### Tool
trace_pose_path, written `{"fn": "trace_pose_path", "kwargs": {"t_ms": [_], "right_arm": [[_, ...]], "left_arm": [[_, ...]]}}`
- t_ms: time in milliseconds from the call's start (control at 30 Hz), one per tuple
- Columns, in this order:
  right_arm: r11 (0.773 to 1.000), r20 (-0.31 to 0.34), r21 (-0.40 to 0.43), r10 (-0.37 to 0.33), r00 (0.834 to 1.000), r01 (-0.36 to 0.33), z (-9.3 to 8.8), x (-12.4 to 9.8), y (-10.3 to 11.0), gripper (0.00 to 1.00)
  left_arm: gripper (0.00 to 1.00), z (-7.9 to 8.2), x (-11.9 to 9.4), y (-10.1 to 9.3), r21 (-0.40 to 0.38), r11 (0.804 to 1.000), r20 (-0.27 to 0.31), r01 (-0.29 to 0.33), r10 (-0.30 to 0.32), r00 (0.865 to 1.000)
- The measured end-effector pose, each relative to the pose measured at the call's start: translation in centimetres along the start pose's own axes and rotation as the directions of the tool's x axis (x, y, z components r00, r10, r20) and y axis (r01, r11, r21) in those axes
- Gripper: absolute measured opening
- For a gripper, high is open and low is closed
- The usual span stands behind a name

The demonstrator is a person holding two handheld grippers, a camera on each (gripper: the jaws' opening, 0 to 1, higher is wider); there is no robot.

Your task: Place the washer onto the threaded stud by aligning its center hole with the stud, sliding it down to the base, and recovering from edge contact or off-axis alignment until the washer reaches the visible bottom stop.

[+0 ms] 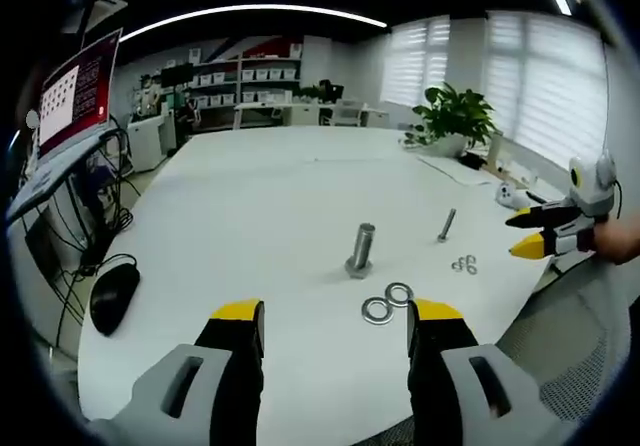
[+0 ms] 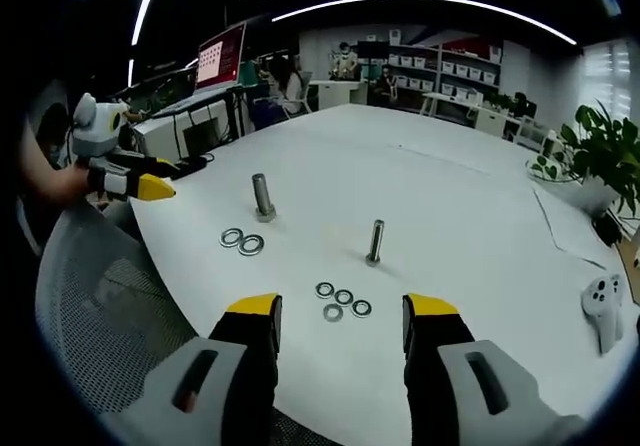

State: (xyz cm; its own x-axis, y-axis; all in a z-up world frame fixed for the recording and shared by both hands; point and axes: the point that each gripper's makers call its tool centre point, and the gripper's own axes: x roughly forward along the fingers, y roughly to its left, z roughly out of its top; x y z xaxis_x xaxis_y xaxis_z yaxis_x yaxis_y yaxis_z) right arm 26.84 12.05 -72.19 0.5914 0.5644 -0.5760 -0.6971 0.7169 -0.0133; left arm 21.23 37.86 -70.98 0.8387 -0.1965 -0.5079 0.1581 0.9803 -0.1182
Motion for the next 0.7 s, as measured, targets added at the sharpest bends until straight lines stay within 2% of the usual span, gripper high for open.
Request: {"fn": "trace_pose_path", "kwargs": {"t_ms": [233, 700], "right_arm": [[1.0, -0.015, 0.007, 0.001, 1.0, -0.001, -0.3, 0.1, 0.0, 0.51], [1.0, -0.055, -0.001, 0.011, 0.998, -0.011, -1.1, 0.5, 0.3, 0.5]], "left_arm": [[0.57, -0.2, 0.0, 0.5, 0.005, 1.0, -0.013, -0.027, 0.027, 1.0], [0.56, -0.6, 0.1, 0.1, -0.013, 1.0, -0.029, 0.003, -0.003, 1.0]]}}
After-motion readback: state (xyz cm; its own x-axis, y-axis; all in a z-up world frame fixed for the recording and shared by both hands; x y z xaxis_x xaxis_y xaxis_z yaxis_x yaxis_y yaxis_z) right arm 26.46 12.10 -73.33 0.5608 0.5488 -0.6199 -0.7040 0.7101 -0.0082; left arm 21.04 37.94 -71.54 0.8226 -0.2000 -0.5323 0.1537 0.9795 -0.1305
